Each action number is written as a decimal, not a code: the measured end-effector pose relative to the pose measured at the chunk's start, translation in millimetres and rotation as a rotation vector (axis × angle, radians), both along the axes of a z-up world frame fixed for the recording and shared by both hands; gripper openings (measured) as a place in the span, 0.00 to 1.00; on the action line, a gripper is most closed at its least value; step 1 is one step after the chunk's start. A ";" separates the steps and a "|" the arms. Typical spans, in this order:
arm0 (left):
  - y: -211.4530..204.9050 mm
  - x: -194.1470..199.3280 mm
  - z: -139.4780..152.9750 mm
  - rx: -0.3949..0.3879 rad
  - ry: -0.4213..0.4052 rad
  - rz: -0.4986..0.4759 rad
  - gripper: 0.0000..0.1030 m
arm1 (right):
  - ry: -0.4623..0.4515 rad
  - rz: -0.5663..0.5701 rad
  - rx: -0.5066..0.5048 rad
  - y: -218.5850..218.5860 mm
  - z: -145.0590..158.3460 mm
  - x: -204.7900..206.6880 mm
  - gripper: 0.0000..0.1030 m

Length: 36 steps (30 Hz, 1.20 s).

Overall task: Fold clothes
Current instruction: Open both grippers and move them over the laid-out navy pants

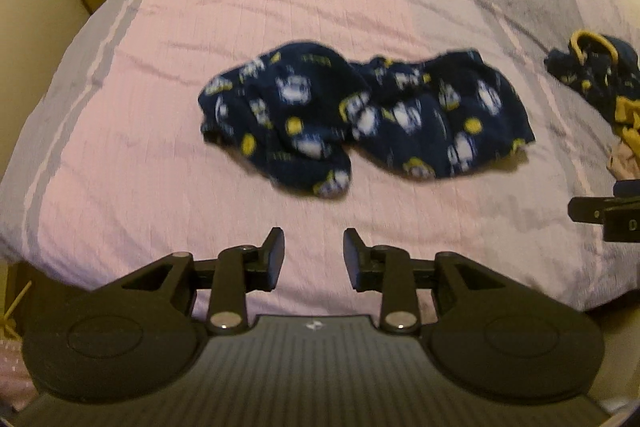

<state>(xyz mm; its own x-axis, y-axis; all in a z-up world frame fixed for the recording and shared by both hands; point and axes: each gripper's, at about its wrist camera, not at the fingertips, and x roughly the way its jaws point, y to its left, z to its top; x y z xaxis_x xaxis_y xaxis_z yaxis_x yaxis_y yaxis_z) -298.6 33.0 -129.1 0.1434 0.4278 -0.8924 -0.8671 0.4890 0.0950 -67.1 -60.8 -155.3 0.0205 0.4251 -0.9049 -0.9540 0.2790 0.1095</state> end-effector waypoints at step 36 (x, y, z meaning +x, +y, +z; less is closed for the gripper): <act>100.8 -50.7 1.2 0.034 -0.012 -0.070 0.41 | 0.019 -0.180 0.043 69.3 -5.9 -25.4 0.75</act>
